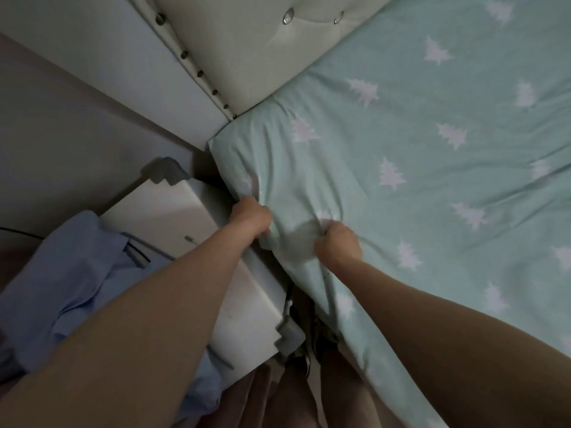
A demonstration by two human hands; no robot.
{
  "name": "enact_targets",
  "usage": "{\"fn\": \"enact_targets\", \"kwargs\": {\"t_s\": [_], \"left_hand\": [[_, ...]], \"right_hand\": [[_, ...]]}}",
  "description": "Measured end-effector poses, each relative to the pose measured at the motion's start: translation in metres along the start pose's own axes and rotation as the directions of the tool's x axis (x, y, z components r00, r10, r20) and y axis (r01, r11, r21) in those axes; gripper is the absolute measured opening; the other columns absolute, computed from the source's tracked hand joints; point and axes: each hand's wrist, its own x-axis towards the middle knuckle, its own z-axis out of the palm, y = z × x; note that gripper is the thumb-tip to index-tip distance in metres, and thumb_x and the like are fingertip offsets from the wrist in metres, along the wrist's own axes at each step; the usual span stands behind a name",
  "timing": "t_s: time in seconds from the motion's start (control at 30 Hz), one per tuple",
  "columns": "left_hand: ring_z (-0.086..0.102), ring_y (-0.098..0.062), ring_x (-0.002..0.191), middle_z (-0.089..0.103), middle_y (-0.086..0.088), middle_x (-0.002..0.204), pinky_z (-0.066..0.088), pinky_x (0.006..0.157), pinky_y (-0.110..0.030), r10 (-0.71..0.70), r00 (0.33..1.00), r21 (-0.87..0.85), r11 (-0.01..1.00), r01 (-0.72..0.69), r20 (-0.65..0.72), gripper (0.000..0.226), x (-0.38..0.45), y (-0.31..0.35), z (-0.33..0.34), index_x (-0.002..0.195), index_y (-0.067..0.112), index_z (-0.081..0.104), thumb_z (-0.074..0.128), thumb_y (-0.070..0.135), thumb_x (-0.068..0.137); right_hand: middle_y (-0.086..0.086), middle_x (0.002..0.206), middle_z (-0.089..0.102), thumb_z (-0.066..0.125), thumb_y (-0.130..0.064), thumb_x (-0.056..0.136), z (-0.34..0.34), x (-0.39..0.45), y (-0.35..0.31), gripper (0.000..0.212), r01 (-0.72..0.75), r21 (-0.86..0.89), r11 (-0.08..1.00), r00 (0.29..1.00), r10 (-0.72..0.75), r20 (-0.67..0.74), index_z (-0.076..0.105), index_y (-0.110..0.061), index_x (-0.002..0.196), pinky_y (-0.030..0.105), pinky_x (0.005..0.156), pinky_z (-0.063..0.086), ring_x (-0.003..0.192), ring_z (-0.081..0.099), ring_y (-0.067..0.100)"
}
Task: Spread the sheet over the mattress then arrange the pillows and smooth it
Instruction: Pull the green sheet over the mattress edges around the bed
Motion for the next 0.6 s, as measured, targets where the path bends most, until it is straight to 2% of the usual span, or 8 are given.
{"fn": "enact_targets", "kwargs": {"t_s": [0.07, 0.13, 0.2, 0.27, 0.4, 0.43, 0.5, 0.6], "left_hand": [[0.073, -0.038, 0.079, 0.072, -0.023, 0.092, 0.062, 0.069, -0.042, -0.003, 0.999, 0.091, 0.996, 0.008, -0.049, 0.030, 0.002, -0.005, -0.011, 0.105, -0.004, 0.063, 0.047, 0.008, 0.083], [0.072, -0.039, 0.085, 0.072, -0.023, 0.094, 0.059, 0.070, -0.037, -0.009, 0.998, 0.181, 0.983, 0.021, -0.064, 0.028, 0.001, -0.010, -0.017, 0.103, -0.006, 0.065, 0.052, 0.003, 0.080], [0.072, -0.036, 0.081, 0.072, -0.022, 0.092, 0.059, 0.066, -0.035, -0.033, 0.999, 0.205, 0.978, 0.039, -0.032, 0.027, -0.007, -0.009, -0.018, 0.104, -0.005, 0.065, 0.054, 0.003, 0.081], [0.070, -0.033, 0.070, 0.071, -0.022, 0.093, 0.054, 0.053, -0.031, -0.048, 0.999, 0.181, 0.982, 0.049, -0.006, 0.028, -0.017, -0.003, -0.021, 0.109, -0.004, 0.063, 0.052, 0.006, 0.085], [0.069, -0.030, 0.074, 0.066, -0.020, 0.100, 0.045, 0.050, -0.024, 0.003, 0.999, 0.091, 0.996, -0.008, 0.053, 0.034, -0.040, 0.025, -0.035, 0.120, -0.003, 0.056, 0.045, 0.006, 0.090], [0.067, -0.025, 0.065, 0.064, -0.018, 0.092, 0.043, 0.050, -0.024, 0.022, 0.995, 0.046, 0.999, -0.027, 0.101, 0.029, -0.053, 0.037, -0.037, 0.116, -0.003, 0.058, 0.044, 0.003, 0.091], [0.060, -0.019, 0.050, 0.062, -0.013, 0.076, 0.039, 0.050, -0.022, 0.114, 0.980, 0.050, 0.991, -0.124, 0.165, 0.015, -0.088, 0.064, -0.045, 0.089, 0.001, 0.061, 0.046, 0.003, 0.093], [0.049, -0.020, 0.055, 0.057, -0.009, 0.074, 0.034, 0.048, -0.021, 0.321, 0.927, 0.155, 0.923, -0.353, 0.195, 0.012, -0.158, 0.110, -0.049, 0.077, 0.009, 0.058, 0.056, 0.010, 0.089]], "right_hand": [[0.015, 0.116, 0.065, 0.049, -0.013, 0.084, -0.001, -0.002, -0.002, 0.035, 0.037, -0.008, 0.999, 0.999, -0.037, 0.028, 0.062, -0.011, 0.116, 0.035, 0.089, 0.048, 0.113, 0.060, 0.036], [0.015, 0.111, 0.069, 0.051, -0.011, 0.086, 0.004, -0.010, -0.005, 0.023, 0.094, -0.005, 0.996, 0.986, -0.093, 0.140, 0.065, -0.017, 0.103, 0.031, 0.078, 0.048, 0.105, 0.064, 0.034], [0.017, 0.105, 0.072, 0.054, -0.009, 0.084, 0.013, -0.020, -0.010, 0.021, 0.147, 0.000, 0.989, 0.941, -0.140, 0.309, 0.071, -0.004, 0.096, 0.030, 0.075, 0.051, 0.101, 0.067, 0.032], [0.019, 0.101, 0.074, 0.055, -0.008, 0.083, 0.013, -0.024, -0.018, 0.024, 0.152, 0.045, 0.987, 0.922, -0.158, 0.354, 0.073, 0.002, 0.095, 0.030, 0.074, 0.055, 0.094, 0.069, 0.031], [0.020, 0.097, 0.073, 0.050, -0.011, 0.081, -0.034, -0.037, -0.027, 0.021, 0.083, 0.259, 0.962, 0.976, -0.131, 0.174, 0.069, -0.003, 0.088, 0.040, 0.080, 0.060, 0.091, 0.071, 0.035], [0.020, 0.095, 0.073, 0.048, -0.011, 0.079, -0.053, -0.045, -0.025, 0.020, 0.063, 0.303, 0.951, 0.984, -0.109, 0.137, 0.066, -0.005, 0.083, 0.043, 0.079, 0.060, 0.088, 0.071, 0.035], [0.022, 0.090, 0.074, 0.046, -0.010, 0.077, -0.092, -0.067, -0.020, 0.016, 0.053, 0.402, 0.914, 0.994, -0.087, 0.067, 0.062, -0.006, 0.076, 0.043, 0.069, 0.060, 0.075, 0.071, 0.034], [0.016, 0.081, 0.070, 0.053, -0.009, 0.083, -0.158, -0.122, -0.002, 0.009, 0.051, 0.532, 0.845, 0.999, -0.034, -0.041, 0.056, -0.008, 0.076, 0.035, 0.061, 0.055, 0.060, 0.062, 0.024]]}}
